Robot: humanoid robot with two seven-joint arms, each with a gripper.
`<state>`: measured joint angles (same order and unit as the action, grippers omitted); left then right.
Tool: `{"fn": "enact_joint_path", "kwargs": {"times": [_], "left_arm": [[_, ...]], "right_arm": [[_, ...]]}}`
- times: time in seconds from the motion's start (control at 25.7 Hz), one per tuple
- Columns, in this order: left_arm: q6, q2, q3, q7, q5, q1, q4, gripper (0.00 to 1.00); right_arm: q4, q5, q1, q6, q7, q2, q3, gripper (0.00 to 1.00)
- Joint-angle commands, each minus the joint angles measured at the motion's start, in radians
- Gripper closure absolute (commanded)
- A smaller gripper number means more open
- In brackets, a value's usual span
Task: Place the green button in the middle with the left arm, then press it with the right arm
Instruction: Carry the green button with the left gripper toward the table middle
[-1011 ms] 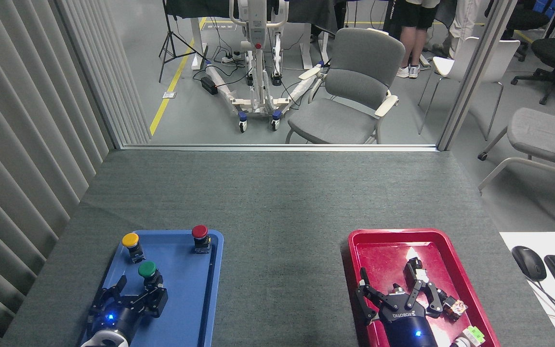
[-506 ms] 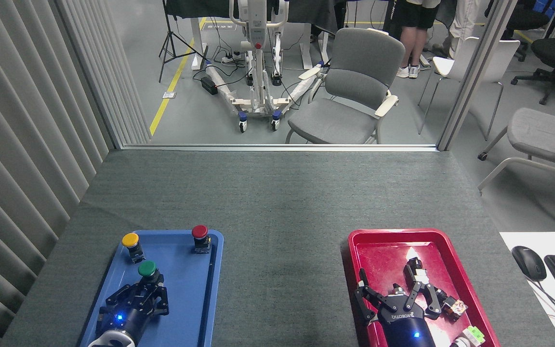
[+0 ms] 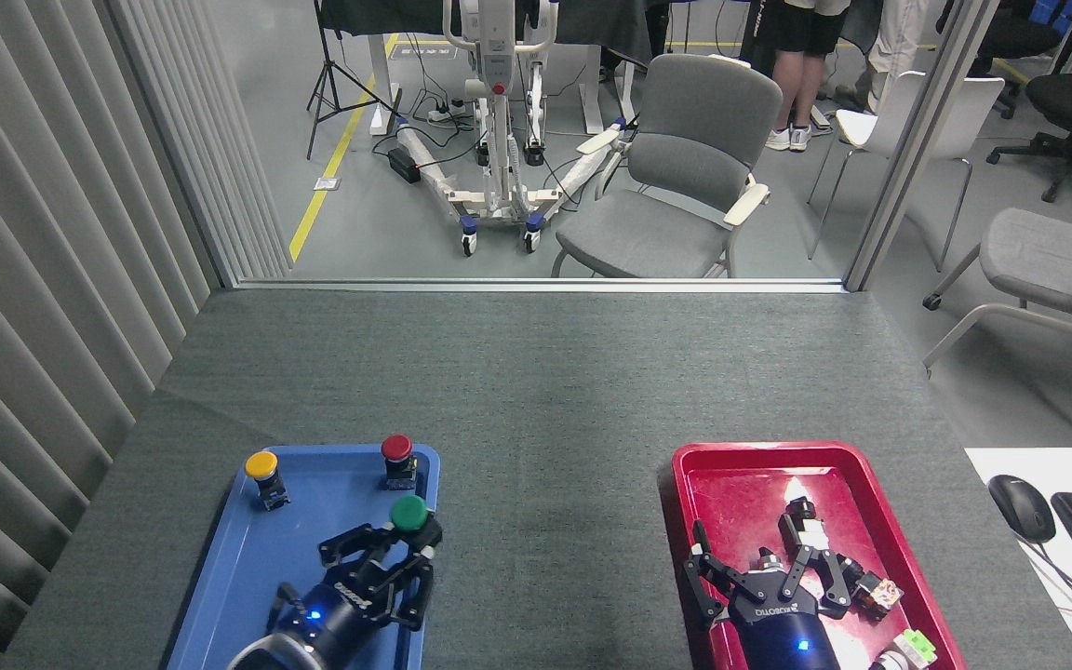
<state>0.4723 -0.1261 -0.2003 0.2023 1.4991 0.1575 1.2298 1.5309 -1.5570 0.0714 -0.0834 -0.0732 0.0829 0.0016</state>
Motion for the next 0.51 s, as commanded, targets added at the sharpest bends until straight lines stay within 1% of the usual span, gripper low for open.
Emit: {"fn": "enact_joint_path", "kwargs": {"times": [0.0, 0.12, 0.27, 0.39, 0.47], "left_arm": [[-0.006, 0.065, -0.107, 0.003, 0.020, 0.039, -0.039, 1.00], [-0.024, 0.118, -0.128, 0.003, 0.030, 0.076, -0.148, 1.00], [-0.040, 0.131, -0.130, 0.006, 0.030, 0.140, -0.256, 1.00], [-0.083, 0.161, -0.148, 0.000, 0.030, 0.177, -0.314, 1.00], [-0.098, 0.166, -0.151, 0.000, 0.030, 0.204, -0.365, 1.00]], "right_arm": [[0.000, 0.000, 0.001, -0.001, 0.003, 0.001, 0.001, 0.00], [0.000, 0.000, 0.001, 0.001, 0.004, 0.000, 0.000, 0.00], [0.000, 0.000, -0.004, -0.001, 0.004, 0.003, -0.003, 0.00], [0.000, 0.002, -0.004, -0.001, 0.003, 0.003, -0.003, 0.00], [-0.003, 0.002, -0.004, -0.001, 0.003, 0.001, 0.000, 0.00]]}}
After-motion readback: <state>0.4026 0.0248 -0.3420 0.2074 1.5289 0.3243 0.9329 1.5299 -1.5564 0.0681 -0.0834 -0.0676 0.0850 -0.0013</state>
